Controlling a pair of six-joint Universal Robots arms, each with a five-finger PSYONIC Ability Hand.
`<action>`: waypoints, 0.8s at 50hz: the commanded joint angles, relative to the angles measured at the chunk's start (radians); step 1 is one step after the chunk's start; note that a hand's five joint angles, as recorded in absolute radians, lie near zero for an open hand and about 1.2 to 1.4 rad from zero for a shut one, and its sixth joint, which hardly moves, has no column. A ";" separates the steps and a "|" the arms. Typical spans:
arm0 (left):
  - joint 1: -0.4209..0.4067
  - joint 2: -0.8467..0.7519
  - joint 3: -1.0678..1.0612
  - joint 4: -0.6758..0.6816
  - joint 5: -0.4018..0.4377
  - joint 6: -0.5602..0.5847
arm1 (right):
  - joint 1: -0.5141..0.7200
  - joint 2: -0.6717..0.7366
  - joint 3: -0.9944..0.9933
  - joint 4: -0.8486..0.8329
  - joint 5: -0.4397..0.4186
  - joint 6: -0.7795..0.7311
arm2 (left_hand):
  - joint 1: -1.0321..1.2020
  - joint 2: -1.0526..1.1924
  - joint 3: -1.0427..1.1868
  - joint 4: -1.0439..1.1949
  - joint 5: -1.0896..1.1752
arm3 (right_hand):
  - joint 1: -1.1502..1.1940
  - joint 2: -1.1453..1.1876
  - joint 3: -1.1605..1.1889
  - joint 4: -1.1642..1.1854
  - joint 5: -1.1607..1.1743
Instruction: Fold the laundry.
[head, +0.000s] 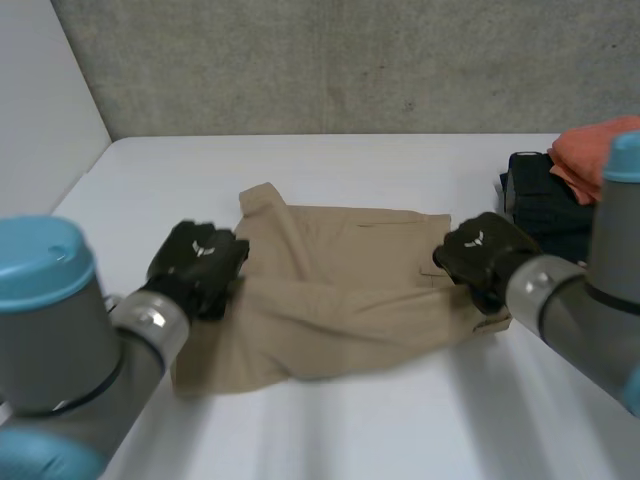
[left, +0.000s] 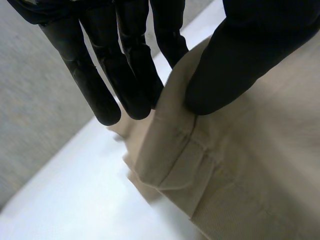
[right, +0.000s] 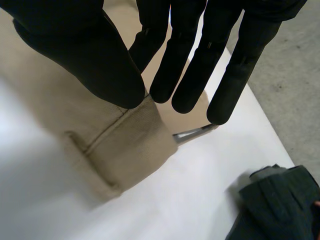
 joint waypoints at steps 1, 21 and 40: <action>0.035 -0.128 0.369 0.203 0.008 0.104 | 0.005 0.174 -0.379 -0.209 0.054 0.120 | 0.241 0.197 0.201 0.196 0.214 | 0.269 0.220 0.211 0.199 0.200; 0.038 -0.082 0.436 0.496 0.015 0.089 | 0.002 0.174 -0.468 -0.773 0.048 0.364 | 0.241 0.197 0.201 0.196 0.214 | 0.269 0.220 0.211 0.199 0.200; -0.062 -0.165 -0.088 0.282 -0.002 0.091 | -0.006 0.309 -0.017 -0.449 0.035 0.122 | 0.241 0.197 0.201 0.196 0.214 | 0.269 0.220 0.211 0.199 0.200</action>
